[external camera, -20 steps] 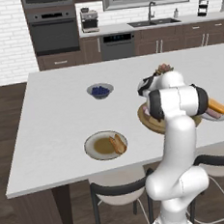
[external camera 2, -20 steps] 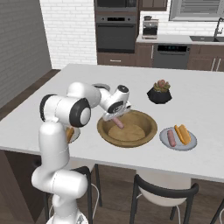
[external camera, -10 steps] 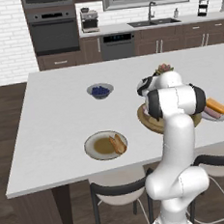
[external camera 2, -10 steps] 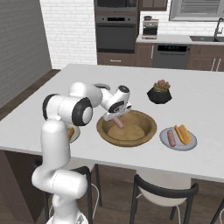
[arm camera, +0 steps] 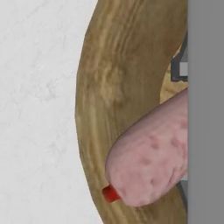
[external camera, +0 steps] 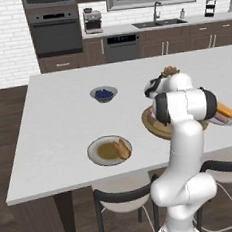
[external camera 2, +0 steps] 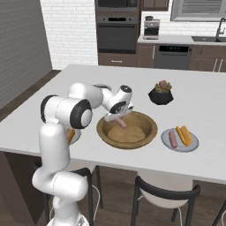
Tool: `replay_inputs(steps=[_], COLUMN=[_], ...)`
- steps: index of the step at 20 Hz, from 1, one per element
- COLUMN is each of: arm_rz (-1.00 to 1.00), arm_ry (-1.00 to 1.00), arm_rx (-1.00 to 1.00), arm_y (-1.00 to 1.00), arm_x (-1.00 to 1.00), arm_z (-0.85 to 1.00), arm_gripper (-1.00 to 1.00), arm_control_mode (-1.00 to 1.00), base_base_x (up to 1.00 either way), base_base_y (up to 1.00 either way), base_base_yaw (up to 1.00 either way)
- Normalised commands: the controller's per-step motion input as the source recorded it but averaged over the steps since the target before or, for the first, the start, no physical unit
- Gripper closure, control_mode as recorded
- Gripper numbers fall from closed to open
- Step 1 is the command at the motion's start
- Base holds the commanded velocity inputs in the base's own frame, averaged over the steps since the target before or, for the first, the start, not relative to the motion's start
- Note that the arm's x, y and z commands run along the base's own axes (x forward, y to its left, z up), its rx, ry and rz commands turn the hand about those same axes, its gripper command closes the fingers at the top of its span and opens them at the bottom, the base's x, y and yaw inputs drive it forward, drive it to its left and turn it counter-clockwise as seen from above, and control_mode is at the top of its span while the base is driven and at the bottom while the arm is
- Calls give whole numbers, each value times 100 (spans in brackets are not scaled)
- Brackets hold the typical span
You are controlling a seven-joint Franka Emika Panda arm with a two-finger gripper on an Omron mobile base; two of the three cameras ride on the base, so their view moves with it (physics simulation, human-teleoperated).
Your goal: Place one bun and one sausage from the bowl on each plate.
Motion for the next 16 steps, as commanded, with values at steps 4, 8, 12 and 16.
replay_inputs(steps=[4, 8, 12, 16], arm_rz=[-11, -14, -19, -25], arm_ry=[0, 0, 0, 0], arm_rx=[-4, -10, -9, -9], arm_y=[18, 54, 81, 100], arm_x=[-67, -78, -82, -54], arm_z=[67, 52, 47, 37], arm_gripper=[100, 100, 100, 100], arm_control_mode=[-100, -100, -100, -100], base_base_x=[0, 0, 0, 0], base_base_y=[0, 0, 0, 0], base_base_yaw=[0, 0, 0, 0])
